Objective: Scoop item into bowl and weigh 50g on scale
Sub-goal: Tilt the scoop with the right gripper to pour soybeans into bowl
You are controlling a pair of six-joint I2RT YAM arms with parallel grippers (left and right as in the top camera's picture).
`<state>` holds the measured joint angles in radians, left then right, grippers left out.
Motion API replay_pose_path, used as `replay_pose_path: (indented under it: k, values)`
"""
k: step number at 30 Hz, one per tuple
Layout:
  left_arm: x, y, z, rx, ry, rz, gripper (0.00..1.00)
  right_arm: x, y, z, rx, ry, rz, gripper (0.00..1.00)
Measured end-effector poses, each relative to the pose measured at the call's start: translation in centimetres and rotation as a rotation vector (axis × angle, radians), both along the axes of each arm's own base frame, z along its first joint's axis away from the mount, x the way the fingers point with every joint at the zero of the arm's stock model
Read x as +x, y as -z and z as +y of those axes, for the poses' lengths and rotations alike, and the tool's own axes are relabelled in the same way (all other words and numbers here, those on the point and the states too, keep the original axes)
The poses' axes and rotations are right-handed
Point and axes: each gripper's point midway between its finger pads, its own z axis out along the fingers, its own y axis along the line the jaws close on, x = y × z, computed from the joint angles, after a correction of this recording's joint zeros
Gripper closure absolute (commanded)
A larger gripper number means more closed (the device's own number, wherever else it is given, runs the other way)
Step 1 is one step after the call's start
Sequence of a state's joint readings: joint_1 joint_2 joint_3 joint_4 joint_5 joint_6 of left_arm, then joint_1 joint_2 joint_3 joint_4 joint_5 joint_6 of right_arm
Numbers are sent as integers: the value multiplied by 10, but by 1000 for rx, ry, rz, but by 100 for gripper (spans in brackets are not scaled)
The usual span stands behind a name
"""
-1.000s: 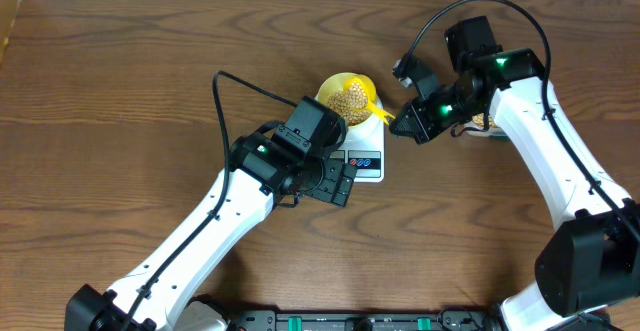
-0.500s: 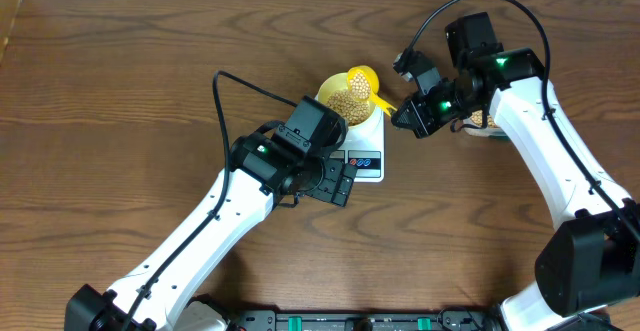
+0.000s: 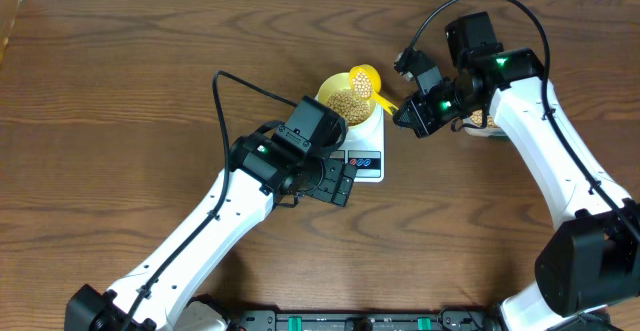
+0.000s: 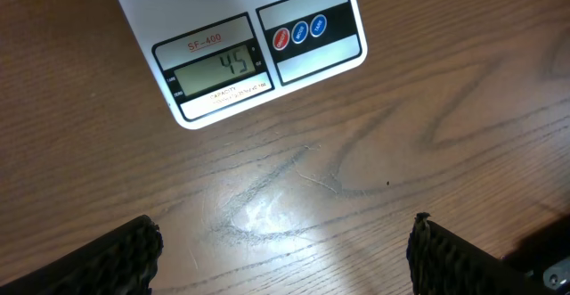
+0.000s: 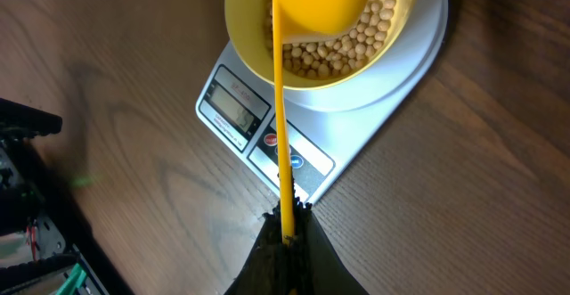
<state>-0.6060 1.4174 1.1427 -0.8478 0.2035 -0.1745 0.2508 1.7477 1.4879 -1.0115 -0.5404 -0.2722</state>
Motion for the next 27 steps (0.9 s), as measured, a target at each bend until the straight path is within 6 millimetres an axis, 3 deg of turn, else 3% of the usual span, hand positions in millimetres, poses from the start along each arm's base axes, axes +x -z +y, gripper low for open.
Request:
replay_pose_path:
  k: [27]
  values:
    - [0, 0, 0, 0, 0, 0, 9, -5, 5, 10, -63, -36, -23, 99]
